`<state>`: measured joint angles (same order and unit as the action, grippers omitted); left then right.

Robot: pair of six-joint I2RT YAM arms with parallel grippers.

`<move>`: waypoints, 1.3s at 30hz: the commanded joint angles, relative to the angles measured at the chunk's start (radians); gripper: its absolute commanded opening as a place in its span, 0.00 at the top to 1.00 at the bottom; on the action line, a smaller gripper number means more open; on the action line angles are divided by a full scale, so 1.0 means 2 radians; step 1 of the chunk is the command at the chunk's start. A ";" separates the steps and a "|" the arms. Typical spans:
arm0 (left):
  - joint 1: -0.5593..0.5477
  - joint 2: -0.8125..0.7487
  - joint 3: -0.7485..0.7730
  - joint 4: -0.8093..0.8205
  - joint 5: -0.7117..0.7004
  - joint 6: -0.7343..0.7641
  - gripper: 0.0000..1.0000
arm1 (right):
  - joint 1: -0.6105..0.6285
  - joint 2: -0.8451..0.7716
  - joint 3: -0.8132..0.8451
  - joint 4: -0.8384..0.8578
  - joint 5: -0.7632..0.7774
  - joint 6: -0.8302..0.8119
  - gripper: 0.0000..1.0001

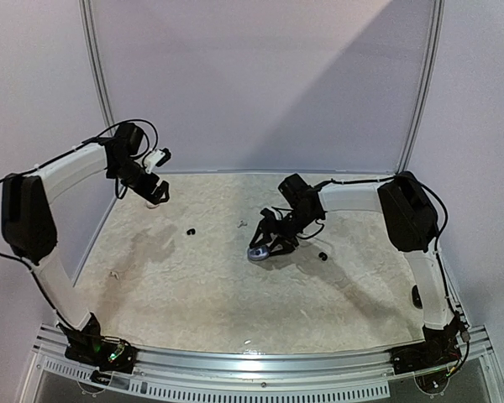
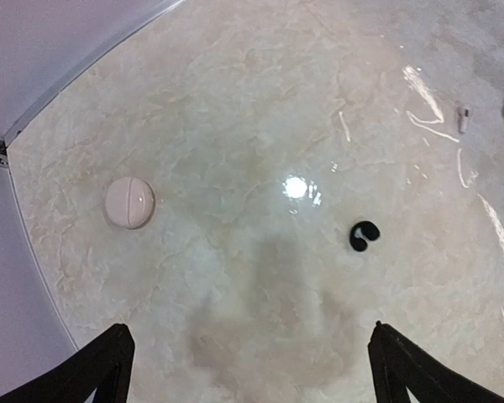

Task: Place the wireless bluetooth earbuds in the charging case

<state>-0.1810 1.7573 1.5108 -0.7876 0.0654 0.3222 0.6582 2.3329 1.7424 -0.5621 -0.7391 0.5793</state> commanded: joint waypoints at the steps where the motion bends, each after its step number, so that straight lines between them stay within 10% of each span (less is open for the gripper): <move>1: 0.027 0.080 0.084 -0.061 -0.020 -0.003 0.01 | -0.004 0.011 0.037 -0.066 0.079 -0.023 0.09; 19: 0.077 0.341 0.341 -0.081 -0.020 0.050 0.01 | -0.005 -0.024 0.145 -0.151 0.219 -0.092 0.01; 39: 0.089 0.394 0.362 -0.095 -0.011 0.023 0.28 | 0.000 -0.046 0.135 -0.154 0.243 -0.076 0.01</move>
<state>-0.0109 2.5099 2.2127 -0.9520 0.0616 0.3710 0.6544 2.2955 2.0186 -0.8589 -0.2779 0.4324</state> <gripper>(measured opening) 0.720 0.988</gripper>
